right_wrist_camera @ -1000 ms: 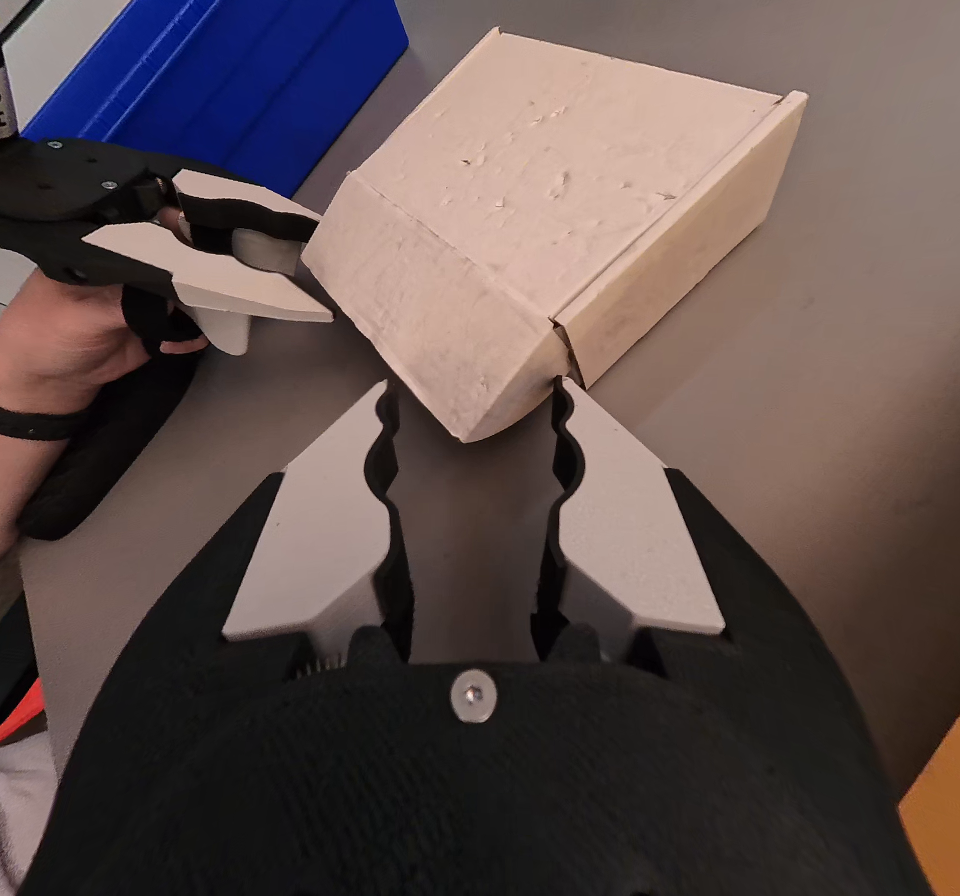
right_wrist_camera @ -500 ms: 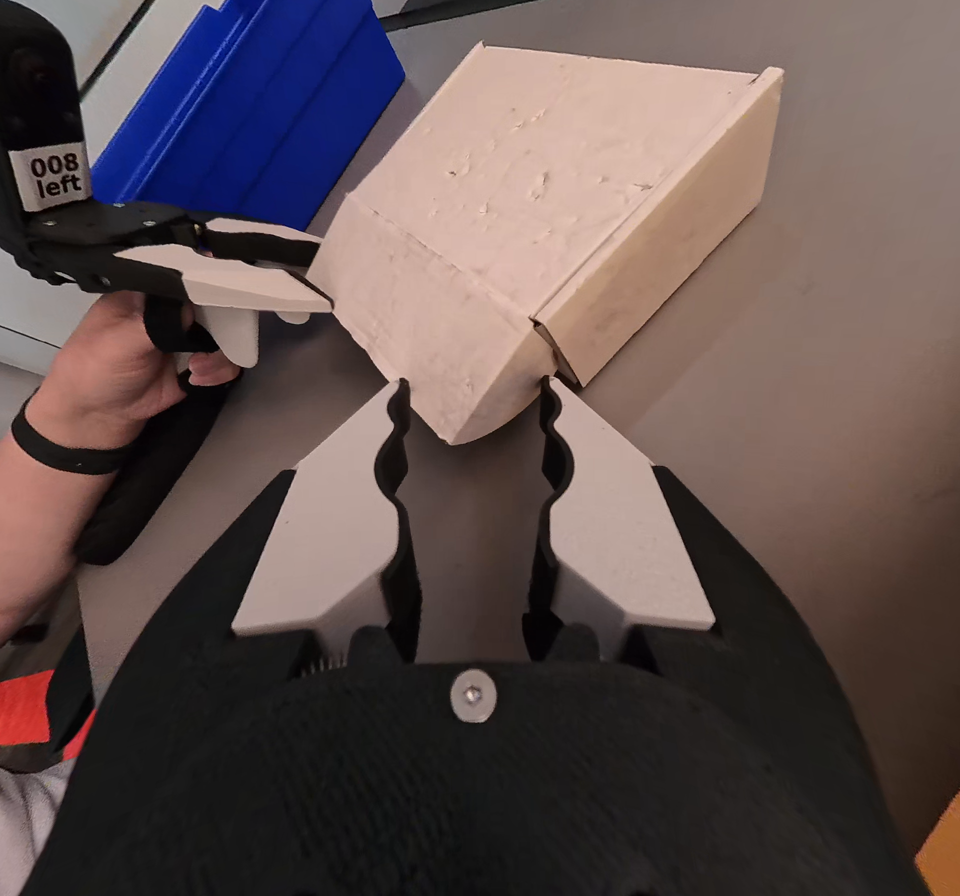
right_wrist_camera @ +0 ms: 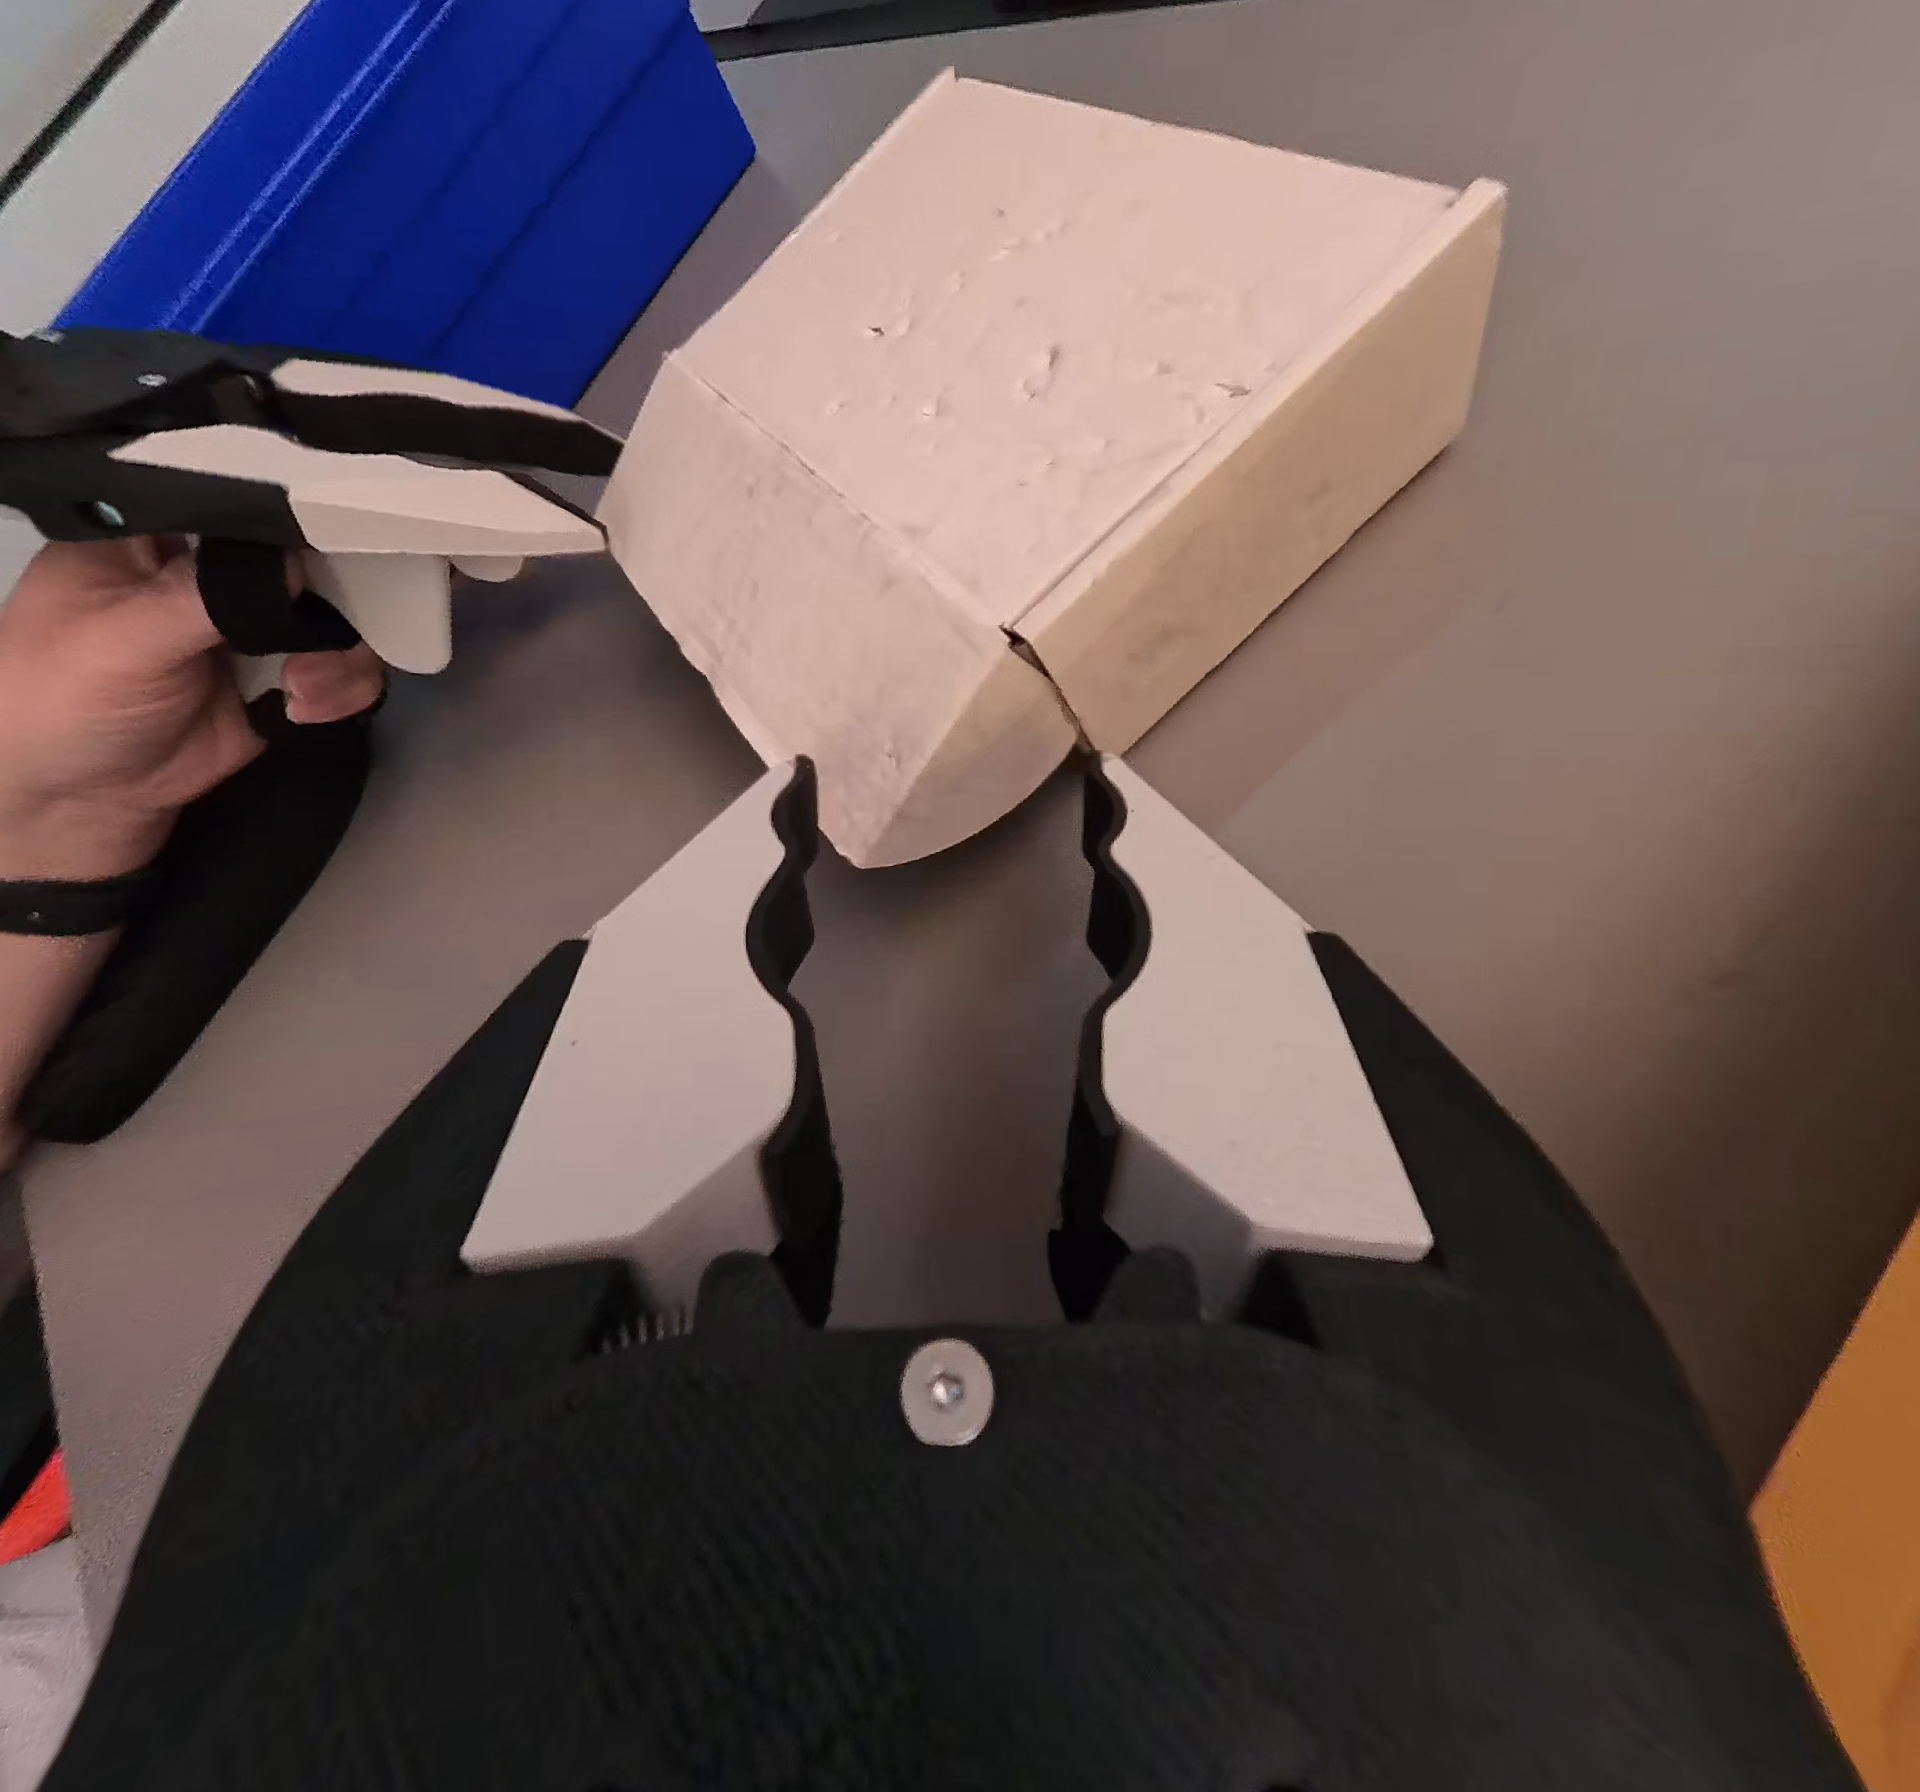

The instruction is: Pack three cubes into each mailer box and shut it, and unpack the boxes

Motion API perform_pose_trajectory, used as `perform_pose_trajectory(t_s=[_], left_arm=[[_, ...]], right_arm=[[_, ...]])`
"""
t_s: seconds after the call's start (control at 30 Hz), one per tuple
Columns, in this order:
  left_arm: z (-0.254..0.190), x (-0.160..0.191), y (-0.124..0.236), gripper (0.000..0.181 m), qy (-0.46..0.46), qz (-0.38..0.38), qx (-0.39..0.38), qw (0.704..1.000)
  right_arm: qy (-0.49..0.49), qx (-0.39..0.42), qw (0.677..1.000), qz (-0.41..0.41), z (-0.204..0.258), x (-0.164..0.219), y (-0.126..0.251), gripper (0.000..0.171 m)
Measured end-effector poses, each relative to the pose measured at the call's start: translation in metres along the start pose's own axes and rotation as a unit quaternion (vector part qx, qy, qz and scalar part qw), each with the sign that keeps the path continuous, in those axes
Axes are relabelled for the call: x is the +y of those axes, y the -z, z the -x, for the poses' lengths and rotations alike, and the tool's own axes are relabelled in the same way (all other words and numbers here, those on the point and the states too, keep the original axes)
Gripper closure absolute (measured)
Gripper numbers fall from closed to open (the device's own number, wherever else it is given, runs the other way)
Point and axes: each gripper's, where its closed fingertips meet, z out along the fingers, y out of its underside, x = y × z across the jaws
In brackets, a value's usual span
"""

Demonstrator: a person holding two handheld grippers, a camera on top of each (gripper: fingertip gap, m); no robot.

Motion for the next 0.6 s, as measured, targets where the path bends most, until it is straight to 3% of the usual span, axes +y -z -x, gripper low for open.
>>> perform_pose_trajectory(t_s=[0.03, 0.17, 0.3, 0.47, 0.6], left_arm=[[0.000, -0.003, 0.002, 0.135, -0.004, -0.008, 0.003, 1.000], [-0.008, -0.018, 0.001, 0.132, 0.003, -0.034, 0.042, 0.999], [-0.003, -0.014, -0.009, 0.132, 0.006, -0.012, 0.049, 0.999], [-0.004, -0.006, -0.018, 0.147, 0.005, 0.007, 0.068, 0.998], [-0.005, -0.005, -0.016, 0.147, 0.012, 0.009, 0.077, 0.997]], right_arm=[[0.010, 0.000, 1.000, -0.004, 0.001, -0.002, 0.001, 0.121], [0.028, 0.008, 1.000, -0.008, 0.002, -0.004, 0.001, 0.121], [0.028, 0.000, 1.000, 0.003, 0.006, 0.001, -0.001, 0.126], [0.040, 0.021, 0.999, -0.007, 0.001, -0.003, -0.004, 0.126], [0.017, 0.002, 1.000, -0.009, 0.003, -0.003, -0.001, 0.125]])
